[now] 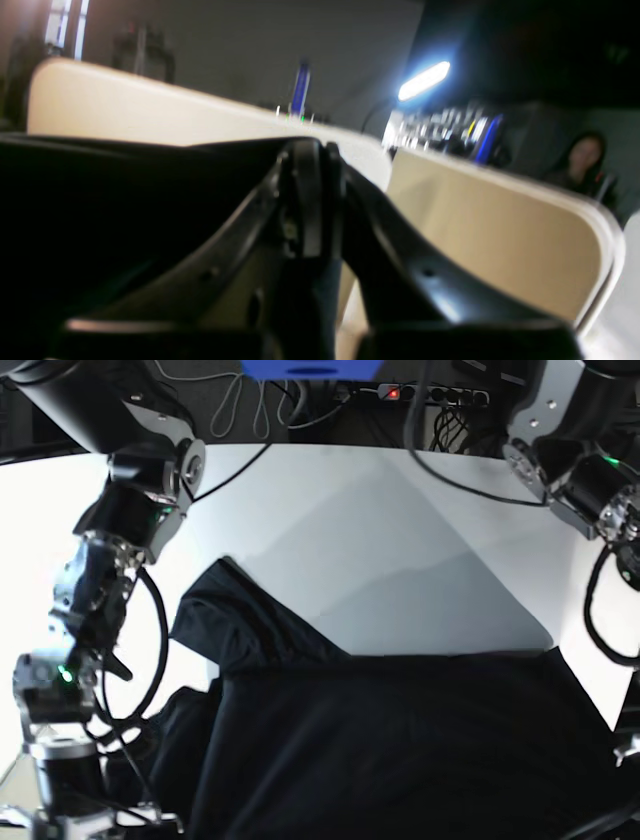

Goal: Layout the t-shirt on the table in an organized manner, then fold the t-shirt properly
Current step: 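Lower the lifted shirt back onto the table with both grippers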

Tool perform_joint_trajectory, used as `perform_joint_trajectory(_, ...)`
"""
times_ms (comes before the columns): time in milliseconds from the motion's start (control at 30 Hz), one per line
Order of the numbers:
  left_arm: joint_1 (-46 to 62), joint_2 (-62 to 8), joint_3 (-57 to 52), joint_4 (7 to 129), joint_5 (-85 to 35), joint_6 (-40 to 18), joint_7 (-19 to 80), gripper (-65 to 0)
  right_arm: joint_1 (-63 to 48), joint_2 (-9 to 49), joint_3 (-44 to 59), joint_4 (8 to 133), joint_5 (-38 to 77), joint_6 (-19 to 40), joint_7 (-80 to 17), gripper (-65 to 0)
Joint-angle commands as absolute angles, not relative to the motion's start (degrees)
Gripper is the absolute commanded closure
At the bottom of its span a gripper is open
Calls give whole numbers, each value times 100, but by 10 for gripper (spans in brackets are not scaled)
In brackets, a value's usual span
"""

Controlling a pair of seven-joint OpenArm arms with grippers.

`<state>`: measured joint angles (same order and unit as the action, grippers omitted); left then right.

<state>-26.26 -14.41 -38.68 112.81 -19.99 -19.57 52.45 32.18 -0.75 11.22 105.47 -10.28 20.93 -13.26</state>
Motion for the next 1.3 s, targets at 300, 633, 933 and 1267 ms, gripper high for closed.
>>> perform_joint_trajectory(300, -3029, -1393, -3820, 10149, -1727, -1842, 4453, -2, 4004, -4, 778, 9051, -1007, 1921, -1121, 0)
perform_joint_trajectory(633, -3925, -1411, -3231, 7899, -708, -1842, 3538, -5, 5253, -31, 426, 6422, -1033, 1921, -778, 0)
perform_joint_trajectory(933, -4479, -1560, -3213, 6932, -303, -1842, 3336, -17, 6176, -145, -198, 4330, -1051, 1921, -207, -30)
perform_joint_trajectory(1267, -4426, -1552, -3248, 6510, -356, -1842, 3327, -326, 6387, -233, -198, 3899, -1051, 1921, -207, -311)
